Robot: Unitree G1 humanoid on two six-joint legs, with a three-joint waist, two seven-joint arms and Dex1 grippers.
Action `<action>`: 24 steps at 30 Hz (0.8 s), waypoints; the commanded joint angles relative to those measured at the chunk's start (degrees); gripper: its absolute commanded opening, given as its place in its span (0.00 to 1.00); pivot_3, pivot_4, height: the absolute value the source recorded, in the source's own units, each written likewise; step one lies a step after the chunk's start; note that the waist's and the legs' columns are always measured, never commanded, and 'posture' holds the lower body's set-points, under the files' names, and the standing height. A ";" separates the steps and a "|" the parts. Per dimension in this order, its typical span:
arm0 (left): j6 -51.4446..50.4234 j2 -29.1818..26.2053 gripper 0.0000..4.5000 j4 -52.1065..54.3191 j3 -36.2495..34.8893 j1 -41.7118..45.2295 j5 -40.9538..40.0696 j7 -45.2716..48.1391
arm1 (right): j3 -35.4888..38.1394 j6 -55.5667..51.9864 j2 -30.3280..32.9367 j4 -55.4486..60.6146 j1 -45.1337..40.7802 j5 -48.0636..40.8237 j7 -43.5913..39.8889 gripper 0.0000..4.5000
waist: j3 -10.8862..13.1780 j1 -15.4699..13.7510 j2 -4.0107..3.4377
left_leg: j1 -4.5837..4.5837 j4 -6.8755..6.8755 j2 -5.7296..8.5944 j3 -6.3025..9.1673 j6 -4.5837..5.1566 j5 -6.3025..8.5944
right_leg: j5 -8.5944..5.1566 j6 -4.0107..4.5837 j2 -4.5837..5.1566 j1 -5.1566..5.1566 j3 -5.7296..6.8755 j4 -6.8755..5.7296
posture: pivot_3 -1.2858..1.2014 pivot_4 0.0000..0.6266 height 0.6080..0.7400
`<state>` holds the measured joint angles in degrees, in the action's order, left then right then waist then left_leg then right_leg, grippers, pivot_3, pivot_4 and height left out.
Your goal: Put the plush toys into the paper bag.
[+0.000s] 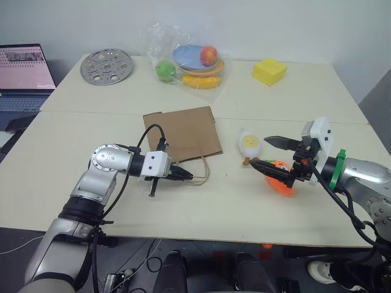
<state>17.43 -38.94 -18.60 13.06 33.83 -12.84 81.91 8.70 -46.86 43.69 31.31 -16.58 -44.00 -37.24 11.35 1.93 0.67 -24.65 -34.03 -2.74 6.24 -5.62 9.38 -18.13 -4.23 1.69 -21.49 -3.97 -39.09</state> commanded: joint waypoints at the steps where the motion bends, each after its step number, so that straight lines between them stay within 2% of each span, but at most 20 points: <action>1: -4.89 -0.29 0.00 2.12 -2.75 0.86 -2.85 -0.30 | 0.22 0.80 -0.15 1.00 -0.90 -0.07 -0.22 1.00 | 0.00 0.02 0.00 | 0.00 0.00 0.00 0.00 0.00 0.00 | 0.00 0.00 0.00 0.00 0.00 0.00 | 0.52 0.24 1.00; 6: -19.14 -0.82 0.00 5.75 -5.40 2.46 -5.75 -4.20 | -0.66 -0.01 -1.11 1.93 -0.59 -0.37 1.48 1.00 | 0.00 0.06 0.00 | 0.00 0.00 0.00 0.01 0.00 0.00 | 0.00 0.00 0.00 0.00 0.01 -0.01 | 0.52 0.24 1.00; 8: -27.66 -0.71 0.00 8.38 -8.01 3.84 -9.70 -6.42 | -2.07 -0.56 -3.22 3.58 -0.05 -0.95 3.38 1.00 | 0.00 0.08 0.00 | 0.00 0.00 0.00 0.02 0.00 0.00 | 0.00 0.00 0.00 0.00 0.01 -0.01 | 0.52 0.24 1.00; 12: -38.29 -0.25 0.00 10.82 -11.87 7.23 -14.91 -9.77 | -11.60 1.28 -11.05 1.76 -3.87 4.92 8.11 1.00 | -0.05 0.33 0.07 | 0.00 -0.01 -0.01 0.05 0.00 0.00 | 0.00 0.00 -0.02 0.00 0.02 -0.04 | 0.52 0.24 1.00; 16: -41.82 -0.06 0.00 12.24 -13.17 7.84 -16.64 -10.51 | -16.96 3.34 -17.94 -2.76 -7.90 10.34 10.60 1.00 | -0.05 1.29 0.07 | 0.04 -0.03 -0.05 0.08 0.01 -0.02 | 0.01 0.01 -0.07 -0.03 0.03 -0.17 | 0.52 0.24 1.00; 18: -42.53 0.47 0.00 12.11 -13.87 8.00 -17.05 -11.32 | -19.03 4.25 -20.84 -4.84 -9.26 11.78 10.73 0.87 | -0.05 1.32 0.07 | 0.03 -0.03 -0.04 0.08 0.01 -0.02 | 0.01 0.02 -0.06 -0.03 0.03 -0.16 | 0.52 0.24 1.00; 24: -42.57 0.57 0.00 12.62 -14.15 7.86 -17.12 -10.96 | -23.31 6.68 -27.01 -12.28 -12.13 18.24 12.43 0.38 | -0.05 1.29 0.07 | 0.03 0.00 -0.04 0.09 0.01 -0.02 | 0.01 0.02 -0.07 -0.08 0.04 -0.21 | 0.52 0.24 1.00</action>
<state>-25.66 -38.29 -7.62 0.52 41.08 -29.04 70.72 -14.26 -42.05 17.61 19.50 -27.48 -27.38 -25.38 11.30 3.22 0.74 -24.62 -34.03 -2.79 6.33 -5.62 9.36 -18.12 -4.21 1.62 -21.57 -3.93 -39.31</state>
